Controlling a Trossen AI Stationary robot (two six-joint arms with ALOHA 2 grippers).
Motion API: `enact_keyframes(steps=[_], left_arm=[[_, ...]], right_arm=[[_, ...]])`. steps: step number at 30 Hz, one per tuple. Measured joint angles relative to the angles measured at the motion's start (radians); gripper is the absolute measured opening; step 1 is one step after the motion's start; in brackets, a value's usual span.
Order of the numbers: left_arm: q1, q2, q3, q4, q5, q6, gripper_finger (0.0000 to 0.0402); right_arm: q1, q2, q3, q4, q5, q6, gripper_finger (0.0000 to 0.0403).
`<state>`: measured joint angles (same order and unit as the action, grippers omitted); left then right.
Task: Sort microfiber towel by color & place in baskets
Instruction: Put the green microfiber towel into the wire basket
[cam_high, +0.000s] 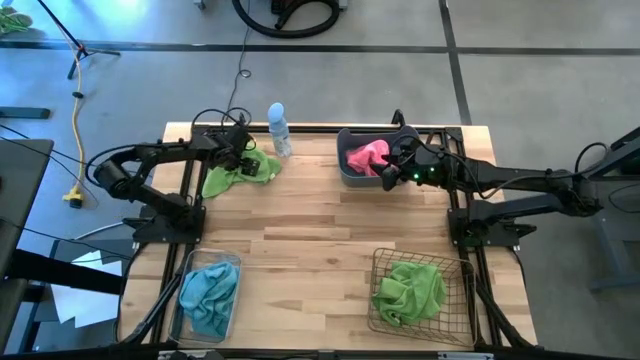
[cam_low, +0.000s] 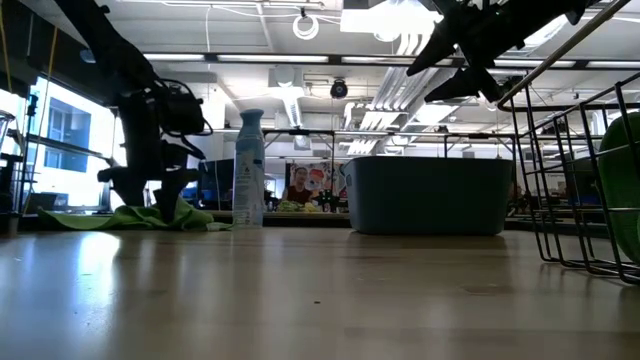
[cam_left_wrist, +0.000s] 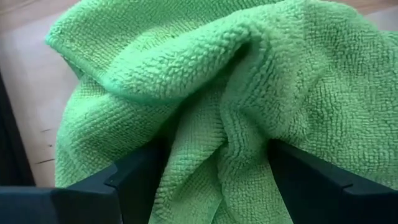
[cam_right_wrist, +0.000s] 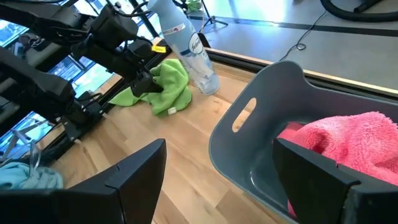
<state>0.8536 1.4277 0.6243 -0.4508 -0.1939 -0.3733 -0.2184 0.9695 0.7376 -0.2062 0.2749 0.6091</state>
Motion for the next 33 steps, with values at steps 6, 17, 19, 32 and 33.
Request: enact_keyframes(steps=[6,17,19,32,33], left_arm=[[-0.020,0.000,-0.001,-0.045,-0.005,0.007,0.0254],[-0.084,-0.002,-0.008,-0.111,0.027,0.009,0.0036],[-0.092,-0.002,-0.008,-0.111,0.033,0.019,0.0012],[-0.140,-0.305,0.080,-0.193,0.153,0.070,0.0001],[-0.154,-0.338,0.098,-0.195,0.160,0.070,0.0001]], right_arm=[[0.000,0.000,0.000,0.000,-0.003,-0.008,0.0288],[0.000,0.000,0.000,0.000,-0.027,-0.035,0.0288],[0.000,0.000,0.000,-0.001,-0.041,-0.042,0.0288],[0.000,-0.001,0.000,0.000,-0.082,-0.055,0.0288],[0.000,-0.001,0.000,0.001,-0.085,-0.060,0.0288]])
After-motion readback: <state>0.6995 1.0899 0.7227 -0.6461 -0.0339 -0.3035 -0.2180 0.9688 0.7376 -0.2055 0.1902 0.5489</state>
